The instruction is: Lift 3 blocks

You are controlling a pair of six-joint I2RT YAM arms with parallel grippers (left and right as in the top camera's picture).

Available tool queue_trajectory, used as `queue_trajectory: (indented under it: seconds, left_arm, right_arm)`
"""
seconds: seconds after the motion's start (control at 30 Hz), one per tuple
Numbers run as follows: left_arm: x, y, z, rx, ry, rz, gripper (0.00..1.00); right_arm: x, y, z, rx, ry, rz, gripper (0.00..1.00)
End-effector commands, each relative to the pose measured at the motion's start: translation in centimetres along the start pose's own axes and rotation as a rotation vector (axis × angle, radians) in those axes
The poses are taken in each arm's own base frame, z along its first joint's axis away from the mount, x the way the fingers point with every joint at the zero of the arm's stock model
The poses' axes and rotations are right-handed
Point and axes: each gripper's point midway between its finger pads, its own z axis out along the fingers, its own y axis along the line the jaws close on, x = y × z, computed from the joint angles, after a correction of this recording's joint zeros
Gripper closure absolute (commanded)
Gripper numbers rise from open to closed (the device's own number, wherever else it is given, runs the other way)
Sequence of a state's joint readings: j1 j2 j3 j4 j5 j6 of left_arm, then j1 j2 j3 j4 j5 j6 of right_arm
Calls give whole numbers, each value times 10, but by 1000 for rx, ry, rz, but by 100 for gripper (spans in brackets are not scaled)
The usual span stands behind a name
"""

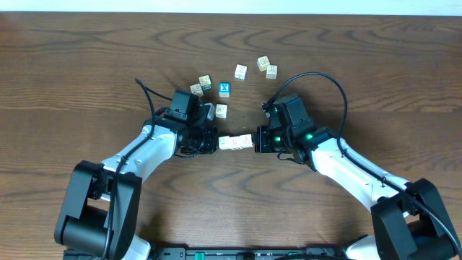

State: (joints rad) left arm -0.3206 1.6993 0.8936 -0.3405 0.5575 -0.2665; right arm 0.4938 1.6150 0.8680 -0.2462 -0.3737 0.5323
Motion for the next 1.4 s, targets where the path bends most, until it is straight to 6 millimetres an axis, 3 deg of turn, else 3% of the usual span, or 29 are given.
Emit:
queue_trajectory:
  seconds: [0.0,0.3,0.87,1.37]
  left_arm:
    - [-9,-66,-21,231,-12,94,93]
    - [-13,-76,-35,245,-51,122,93]
    - [-13,-75,-35,244,-47,107,93]
    - [-13,-76,-35,244,-47,107,93]
  right_arm:
    - [18,44,-1,-179,87,-62,99]
    - [18,44,-1,-179,87,-62,99]
    - [16,47,-1,-190,84,-66,99]
    - [12,55,-14,-208,54,-83,99]
